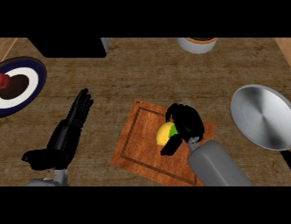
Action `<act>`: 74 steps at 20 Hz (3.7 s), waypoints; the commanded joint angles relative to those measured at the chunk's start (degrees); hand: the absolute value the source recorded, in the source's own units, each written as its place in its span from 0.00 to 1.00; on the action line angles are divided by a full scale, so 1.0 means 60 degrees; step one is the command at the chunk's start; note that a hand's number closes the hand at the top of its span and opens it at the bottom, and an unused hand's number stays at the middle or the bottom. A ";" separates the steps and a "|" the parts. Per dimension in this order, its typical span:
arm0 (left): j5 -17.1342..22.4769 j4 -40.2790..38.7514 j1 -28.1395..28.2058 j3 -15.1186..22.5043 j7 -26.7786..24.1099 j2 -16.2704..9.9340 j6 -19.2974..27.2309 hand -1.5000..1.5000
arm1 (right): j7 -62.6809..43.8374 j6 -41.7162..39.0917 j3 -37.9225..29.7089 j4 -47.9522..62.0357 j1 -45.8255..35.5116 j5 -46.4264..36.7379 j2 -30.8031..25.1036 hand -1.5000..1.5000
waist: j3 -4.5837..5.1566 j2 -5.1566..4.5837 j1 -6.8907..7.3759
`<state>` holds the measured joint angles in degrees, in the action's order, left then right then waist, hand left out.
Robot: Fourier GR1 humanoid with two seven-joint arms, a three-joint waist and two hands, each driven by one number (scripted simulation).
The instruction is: Pick the lemon from the cutting board and place it in the pan
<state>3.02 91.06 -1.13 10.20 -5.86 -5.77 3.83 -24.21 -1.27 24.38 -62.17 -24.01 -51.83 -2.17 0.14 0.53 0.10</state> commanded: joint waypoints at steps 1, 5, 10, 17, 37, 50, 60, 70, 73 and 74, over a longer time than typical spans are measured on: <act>-0.0155 -0.0234 -0.0035 -0.0072 -0.0213 0.0181 0.0096 0.50 | -0.0695 -0.0173 -0.0249 -0.1392 0.0175 -0.0298 -0.0192 1.00 | -0.0021 -0.0068 -0.0051; -0.0360 -0.0024 0.0813 0.0165 -0.0590 0.0149 0.0049 0.50 | -0.1871 0.0343 0.0827 -0.3310 0.1914 -0.1180 0.0280 1.00 | -0.0018 -0.0046 -0.0074; -0.0117 -0.0025 0.0207 -0.0139 -0.0174 0.0187 0.0036 0.50 | -0.3226 0.0442 0.1488 -0.5441 0.2420 -0.2876 -0.0152 1.00 | -0.0012 -0.0024 -0.0130; -0.0228 -0.0074 -0.0056 -0.0145 0.0001 0.0148 -0.0027 0.50 | -0.3773 0.1073 0.1376 -0.8028 0.2849 -0.3802 -0.0140 1.00 | -0.0019 -0.0055 -0.0106; -0.0010 -0.0627 -0.0617 -0.0760 -0.0040 0.0091 -0.0407 0.50 | 0.0074 0.5204 -0.4190 -0.5340 0.3330 -0.0664 -0.2397 1.00 | -0.0029 -0.0111 -0.0011; -0.0132 0.0072 -0.0331 -0.0469 0.0291 0.0249 -0.0498 0.50 | 0.5361 0.6993 -0.7210 0.1545 0.0208 0.3511 -0.3930 1.00 | -0.0044 -0.0135 0.0145; -0.0468 -0.0178 -0.0333 -0.0147 0.0106 0.0458 -0.0384 0.50 | 0.4723 0.3023 -0.6616 0.5070 -0.1430 0.3529 -0.4056 0.00 | -0.0056 -0.0224 0.0424; -0.0533 -0.0218 -0.0145 -0.0057 -0.0077 0.0749 -0.0233 0.50 | 0.8414 0.3692 -0.8701 0.6261 -0.2202 0.5378 -0.4062 0.00 | -0.0067 -0.0203 0.0224; -0.0209 -0.0037 0.0115 -0.0439 -0.0231 0.0255 -0.0697 0.50 | 0.8676 0.3523 -0.9205 0.6613 -0.2452 0.5911 -0.4187 0.00 | -0.0051 -0.0174 0.0252; -0.0533 -0.0545 -0.0427 -0.0385 -0.0058 0.0603 -0.0222 0.50 | 0.8809 0.2852 -0.9338 0.6267 -0.1971 0.6208 -0.4486 0.00 | -0.0039 -0.0128 0.0023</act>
<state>0.69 89.30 -2.34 8.10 -6.72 -3.23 1.00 24.48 19.73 -27.84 -24.10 -37.22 -19.45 -27.39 -0.18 -0.59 1.44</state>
